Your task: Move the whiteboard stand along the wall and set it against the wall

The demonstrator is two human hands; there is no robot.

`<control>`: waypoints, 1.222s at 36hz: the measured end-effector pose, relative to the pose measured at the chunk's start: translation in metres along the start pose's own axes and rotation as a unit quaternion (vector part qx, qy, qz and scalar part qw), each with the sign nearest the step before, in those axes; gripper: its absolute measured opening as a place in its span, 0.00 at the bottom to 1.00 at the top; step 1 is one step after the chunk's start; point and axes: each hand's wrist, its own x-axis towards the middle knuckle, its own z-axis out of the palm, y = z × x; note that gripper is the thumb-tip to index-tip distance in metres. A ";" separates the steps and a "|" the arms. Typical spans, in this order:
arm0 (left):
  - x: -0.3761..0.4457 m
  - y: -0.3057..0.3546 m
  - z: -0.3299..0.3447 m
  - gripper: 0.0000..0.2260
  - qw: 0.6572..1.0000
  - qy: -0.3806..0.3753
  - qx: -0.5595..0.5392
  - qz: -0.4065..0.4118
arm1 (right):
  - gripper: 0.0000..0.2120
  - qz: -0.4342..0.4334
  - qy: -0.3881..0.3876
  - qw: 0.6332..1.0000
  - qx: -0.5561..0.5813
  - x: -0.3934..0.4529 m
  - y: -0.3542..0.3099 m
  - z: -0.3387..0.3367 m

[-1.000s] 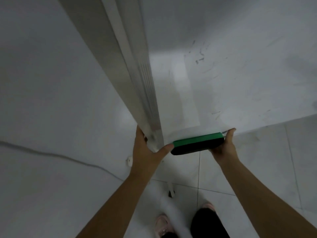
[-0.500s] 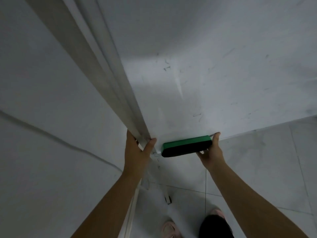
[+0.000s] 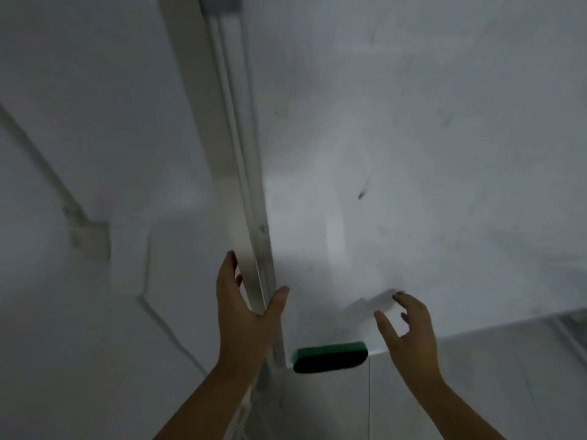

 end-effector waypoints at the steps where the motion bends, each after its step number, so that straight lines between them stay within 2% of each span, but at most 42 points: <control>1: 0.006 0.024 -0.004 0.36 0.998 0.023 0.005 0.050 | 0.19 -0.046 0.015 0.999 -0.011 0.005 -0.022 -0.011; 3: 0.018 0.072 -0.012 0.35 0.985 0.071 0.010 0.156 | 0.20 -0.147 0.045 0.988 -0.027 0.015 -0.070 -0.035; 6: 0.038 0.140 -0.025 0.28 0.945 0.117 0.021 0.304 | 0.25 -0.286 0.076 0.955 -0.031 0.029 -0.143 -0.070; 9: 0.057 0.202 -0.038 0.26 0.906 0.136 0.031 0.399 | 0.28 -0.396 0.111 0.911 -0.034 0.044 -0.213 -0.099; 11: 0.069 0.241 -0.047 0.25 0.890 0.154 0.048 0.427 | 0.30 -0.437 0.147 0.887 -0.040 0.055 -0.259 -0.116; 15: 0.093 0.300 -0.065 0.29 0.898 0.169 0.071 0.400 | 0.32 -0.459 0.202 0.863 -0.062 0.069 -0.344 -0.142; 17: 0.108 0.324 -0.072 0.34 0.926 0.146 0.074 0.339 | 0.39 -0.463 0.223 0.851 -0.110 0.077 -0.377 -0.151; 20: 0.133 0.344 -0.077 0.34 0.971 0.029 0.023 0.236 | 0.46 -0.430 0.208 0.860 -0.177 0.080 -0.415 -0.159; 22: 0.144 0.346 -0.076 0.26 0.972 -0.063 -0.023 0.226 | 0.45 -0.411 0.200 0.863 -0.215 0.083 -0.422 -0.153; 23: 0.148 0.344 -0.076 0.21 0.969 -0.077 -0.036 0.230 | 0.46 -0.409 0.200 0.861 -0.224 0.085 -0.421 -0.150; 25: 0.153 0.339 -0.077 0.14 0.968 -0.077 -0.049 0.232 | 0.45 -0.416 0.221 0.849 -0.239 0.089 -0.418 -0.141; 27: 0.156 0.336 -0.082 0.12 0.967 -0.082 -0.052 0.235 | 0.42 -0.425 0.245 0.832 -0.259 0.091 -0.415 -0.134; 32: 0.160 0.334 -0.092 0.09 0.963 -0.083 -0.044 0.252 | 0.40 -0.428 0.276 0.821 -0.259 0.087 -0.417 -0.125; 38: 0.158 0.333 -0.090 0.08 0.962 -0.073 -0.046 0.259 | 0.40 -0.418 0.249 0.832 -0.266 0.084 -0.417 -0.128; 44: 0.152 0.332 -0.083 0.06 0.967 -0.055 -0.058 0.242 | 0.37 -0.453 0.233 0.817 -0.271 0.085 -0.411 -0.138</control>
